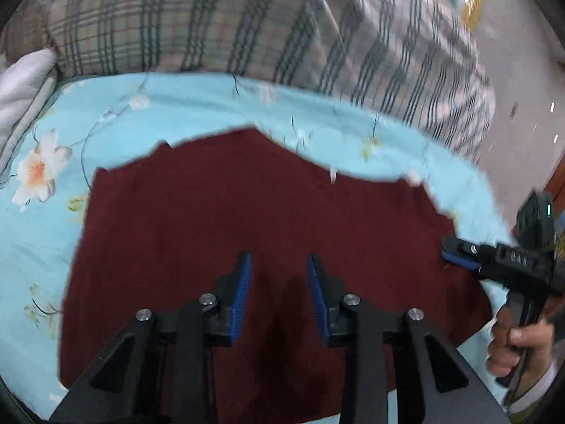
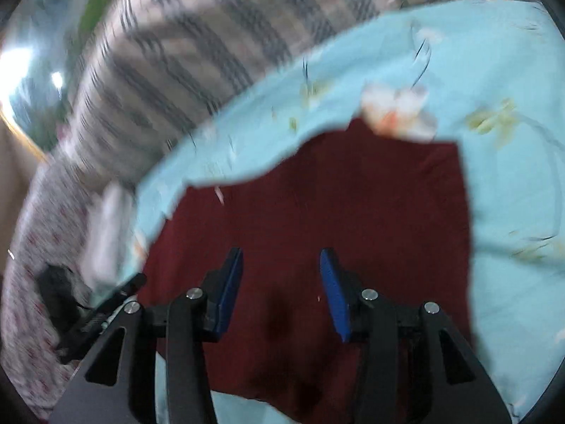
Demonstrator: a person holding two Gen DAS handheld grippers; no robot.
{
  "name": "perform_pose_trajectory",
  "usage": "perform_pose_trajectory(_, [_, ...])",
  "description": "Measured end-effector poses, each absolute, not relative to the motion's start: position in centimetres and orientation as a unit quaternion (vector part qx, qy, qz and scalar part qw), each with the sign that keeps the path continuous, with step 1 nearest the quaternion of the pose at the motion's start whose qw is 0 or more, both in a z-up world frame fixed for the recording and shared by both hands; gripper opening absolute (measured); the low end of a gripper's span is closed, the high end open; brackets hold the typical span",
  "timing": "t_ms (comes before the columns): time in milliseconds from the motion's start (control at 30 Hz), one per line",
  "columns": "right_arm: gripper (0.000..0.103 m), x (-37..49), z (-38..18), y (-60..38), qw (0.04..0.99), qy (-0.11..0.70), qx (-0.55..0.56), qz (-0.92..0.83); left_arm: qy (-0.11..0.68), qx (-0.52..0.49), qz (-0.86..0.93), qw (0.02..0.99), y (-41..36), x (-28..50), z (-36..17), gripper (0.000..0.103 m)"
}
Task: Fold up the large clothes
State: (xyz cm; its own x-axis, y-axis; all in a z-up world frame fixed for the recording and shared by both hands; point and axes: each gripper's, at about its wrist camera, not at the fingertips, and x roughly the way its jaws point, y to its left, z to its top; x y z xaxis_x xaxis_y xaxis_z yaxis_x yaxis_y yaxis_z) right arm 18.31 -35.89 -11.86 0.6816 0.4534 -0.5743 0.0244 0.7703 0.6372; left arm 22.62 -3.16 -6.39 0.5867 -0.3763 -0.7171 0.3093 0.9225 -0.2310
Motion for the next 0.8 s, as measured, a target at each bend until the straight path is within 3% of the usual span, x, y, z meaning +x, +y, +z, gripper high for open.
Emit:
perform_pose_trajectory(33, [0.045, 18.7, -12.7, -36.2, 0.860, 0.392, 0.312, 0.102, 0.409, -0.016, -0.175, 0.896, -3.6, 22.6, -7.0, 0.034])
perform_pose_trajectory(100, [0.019, 18.6, -13.9, -38.1, 0.859, 0.384, 0.331, 0.072, 0.413, 0.024, -0.113, 0.903, -2.7, 23.7, -8.8, 0.035])
perform_pose_trajectory(167, [0.007, 18.0, -14.4, -39.7, 0.850, 0.381, 0.359, 0.054, 0.420, -0.005, -0.120, 0.900, -0.5, 24.6, -9.7, 0.032])
perform_pose_trajectory(233, [0.010, 16.9, -14.0, -40.2, 0.850, 0.369, 0.372, 0.054, 0.427, -0.037, -0.134, 0.894, 1.1, 24.6, -9.1, 0.025])
perform_pose_trajectory(300, [0.011, 15.6, -13.2, -39.8, 0.856, 0.361, 0.366, 0.056, 0.428, -0.048, -0.123, 0.894, 2.0, 24.0, -8.2, 0.027])
perform_pose_trajectory(467, [0.013, 12.7, -11.8, -36.9, 0.856, 0.342, 0.374, 0.102, 0.428, -0.105, -0.133, 0.888, 4.0, 19.9, -6.2, 0.055])
perform_pose_trajectory(800, [0.013, 11.7, -11.7, -29.5, 0.844, 0.361, 0.356, 0.175, 0.471, -0.201, -0.089, 0.854, 7.8, 12.6, -9.4, 0.069])
